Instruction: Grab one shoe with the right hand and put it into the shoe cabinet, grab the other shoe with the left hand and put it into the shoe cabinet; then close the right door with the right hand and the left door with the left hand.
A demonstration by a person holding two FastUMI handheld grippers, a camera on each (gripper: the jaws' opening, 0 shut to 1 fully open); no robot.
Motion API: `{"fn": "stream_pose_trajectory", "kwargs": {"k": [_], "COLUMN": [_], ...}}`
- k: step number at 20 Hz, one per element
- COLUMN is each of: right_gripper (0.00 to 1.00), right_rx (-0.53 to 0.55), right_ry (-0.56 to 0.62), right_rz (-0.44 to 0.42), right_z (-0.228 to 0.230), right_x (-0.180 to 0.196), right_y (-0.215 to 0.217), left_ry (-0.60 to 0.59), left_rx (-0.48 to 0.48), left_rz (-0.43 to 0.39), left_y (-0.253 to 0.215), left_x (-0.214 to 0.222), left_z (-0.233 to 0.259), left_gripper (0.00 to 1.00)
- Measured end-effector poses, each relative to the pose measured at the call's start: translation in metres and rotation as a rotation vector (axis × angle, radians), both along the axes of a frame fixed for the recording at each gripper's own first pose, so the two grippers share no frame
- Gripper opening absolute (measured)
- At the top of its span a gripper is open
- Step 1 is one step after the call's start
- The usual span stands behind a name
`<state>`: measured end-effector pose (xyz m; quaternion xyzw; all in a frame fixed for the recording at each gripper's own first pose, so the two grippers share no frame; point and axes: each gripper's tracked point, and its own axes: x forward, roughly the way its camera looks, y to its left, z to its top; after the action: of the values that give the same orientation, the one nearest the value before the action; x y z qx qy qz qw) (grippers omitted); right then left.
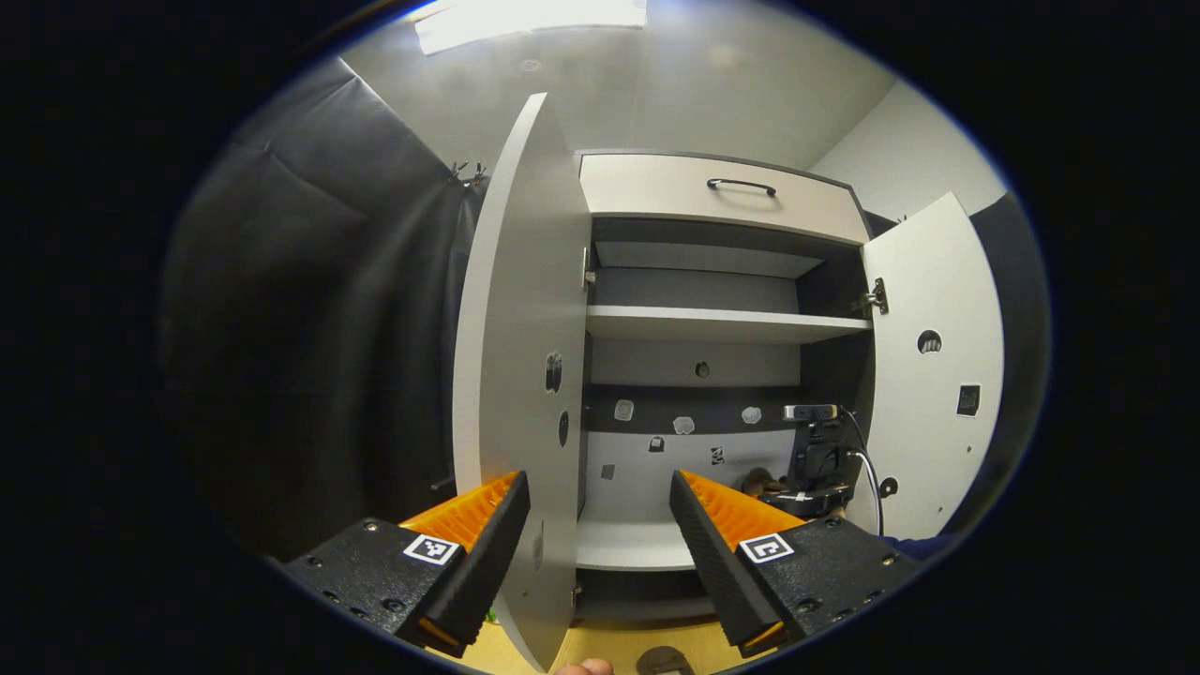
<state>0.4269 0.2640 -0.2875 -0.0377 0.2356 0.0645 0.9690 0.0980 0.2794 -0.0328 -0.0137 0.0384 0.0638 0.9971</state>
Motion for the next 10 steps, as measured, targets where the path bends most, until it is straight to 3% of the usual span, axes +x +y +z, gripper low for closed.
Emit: {"fn": "stream_pose_trajectory", "kwargs": {"k": [4, 5, 10], "right_gripper": [0.0, 0.12, 0.15], "right_rx": [-0.008, -0.008, 0.012], "right_ry": [0.01, 0.014, -0.029], "right_rz": [-0.042, -0.042, -0.034], "right_z": [0.0, -0.001, 0.026], "right_x": [-0.001, 0.0, -0.012], "right_y": [-0.009, -0.011, -0.009], "left_ry": [0.004, 0.003, 0.009], "left_rx": [0.004, 0.003, 0.004], "left_rz": [-0.004, -0.005, -0.008], "left_y": [0.0, 0.0, -0.001], "left_x": [-0.001, -0.001, -0.001], "left_z": [-0.001, -0.001, -0.002], "left_gripper": [0.93, 0.93, 0.92]}}
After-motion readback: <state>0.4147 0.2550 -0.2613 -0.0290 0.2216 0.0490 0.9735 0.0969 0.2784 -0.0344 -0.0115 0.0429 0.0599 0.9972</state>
